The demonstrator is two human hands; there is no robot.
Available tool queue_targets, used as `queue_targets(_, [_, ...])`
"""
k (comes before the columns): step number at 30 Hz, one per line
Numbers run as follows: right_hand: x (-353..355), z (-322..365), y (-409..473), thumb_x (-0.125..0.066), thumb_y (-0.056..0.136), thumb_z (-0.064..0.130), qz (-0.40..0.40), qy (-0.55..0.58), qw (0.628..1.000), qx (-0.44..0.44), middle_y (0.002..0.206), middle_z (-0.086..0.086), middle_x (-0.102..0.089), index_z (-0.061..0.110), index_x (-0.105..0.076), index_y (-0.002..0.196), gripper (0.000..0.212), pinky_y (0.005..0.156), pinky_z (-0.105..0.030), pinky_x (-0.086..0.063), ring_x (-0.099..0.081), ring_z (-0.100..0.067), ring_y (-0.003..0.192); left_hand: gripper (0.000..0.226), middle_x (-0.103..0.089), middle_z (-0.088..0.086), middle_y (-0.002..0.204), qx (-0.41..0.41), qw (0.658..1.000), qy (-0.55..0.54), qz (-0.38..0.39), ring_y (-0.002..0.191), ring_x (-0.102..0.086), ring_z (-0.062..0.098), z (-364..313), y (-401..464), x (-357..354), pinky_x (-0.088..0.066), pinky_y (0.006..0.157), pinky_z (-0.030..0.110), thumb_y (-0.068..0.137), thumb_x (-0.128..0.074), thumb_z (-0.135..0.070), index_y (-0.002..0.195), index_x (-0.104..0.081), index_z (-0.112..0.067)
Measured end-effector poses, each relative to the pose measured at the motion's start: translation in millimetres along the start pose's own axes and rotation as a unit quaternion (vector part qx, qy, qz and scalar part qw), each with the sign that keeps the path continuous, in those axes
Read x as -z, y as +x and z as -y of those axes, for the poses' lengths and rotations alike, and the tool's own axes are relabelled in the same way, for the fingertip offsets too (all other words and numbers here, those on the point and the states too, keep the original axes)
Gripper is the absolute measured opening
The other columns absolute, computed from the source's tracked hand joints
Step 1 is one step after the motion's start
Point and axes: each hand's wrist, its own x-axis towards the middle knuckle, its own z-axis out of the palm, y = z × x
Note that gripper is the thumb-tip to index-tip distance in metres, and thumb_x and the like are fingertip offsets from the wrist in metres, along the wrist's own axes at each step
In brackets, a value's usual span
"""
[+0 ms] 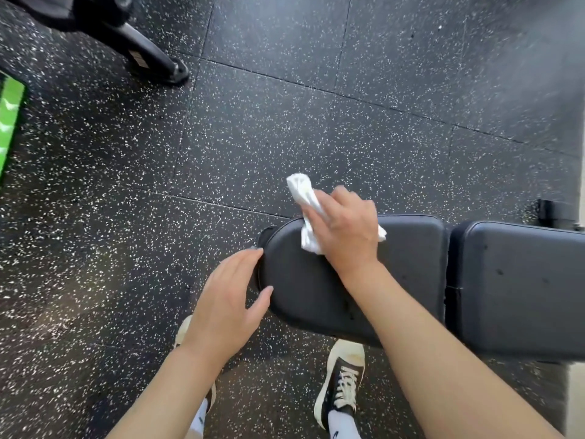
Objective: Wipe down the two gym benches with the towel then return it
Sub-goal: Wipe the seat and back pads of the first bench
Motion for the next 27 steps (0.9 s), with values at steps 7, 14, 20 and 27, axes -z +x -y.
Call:
queue_targets(7, [-1,30,-61,-0.055,0.107,0.042,0.015,0.069,0.994,0.078,0.085,0.002,-0.056,0.02,-0.072,0.112,0.028,0.064,-0.04,-0.035,-0.048,-0.023,0.071,0.041,-0.06,-0.005,0.136,0.024,0.998,-0.021,-0.059,0.129,-0.054,0.011,-12,21,0,-0.041,0.114,0.028,0.1,-0.06,-0.013,0.141,-0.058,-0.015])
queue_targets(14, [22,-66,-82,-0.058,0.105,0.043,-0.013,0.013,0.999,0.041,0.082,0.003,-0.052,0.023,-0.073,0.117,0.028,0.063,-0.041,-0.036,-0.05,-0.024,0.069,0.045,-0.054,0.002,0.149,-0.008,0.999,0.016,-0.034,0.141,-0.047,0.017,-38,43,-13,-0.029,0.121,0.022,0.101,-0.059,-0.013,0.145,-0.056,-0.006])
queue_targets(20, [21,-87,-34,-0.061,0.099,0.047,-0.05,-0.025,0.984,-0.166,0.083,-0.001,-0.052,0.021,-0.072,0.094,0.028,0.065,-0.04,-0.034,-0.052,-0.027,0.072,0.038,-0.066,0.001,0.138,-0.031,0.997,0.016,-0.072,0.129,-0.056,0.017,-64,86,-42,-0.041,0.113,0.032,0.102,-0.052,-0.017,0.137,-0.065,-0.01])
queue_targets(27, [-7,-28,-36,-0.056,0.103,0.048,-0.062,0.047,0.994,-0.071,0.083,0.002,-0.053,0.021,-0.069,0.095,0.032,0.067,-0.04,-0.033,-0.047,-0.023,0.074,0.039,-0.071,-0.01,0.12,0.044,0.988,0.055,-0.136,0.105,-0.063,0.012,-61,95,-62,-0.05,0.085,0.034,0.101,-0.038,-0.026,0.128,-0.067,-0.024])
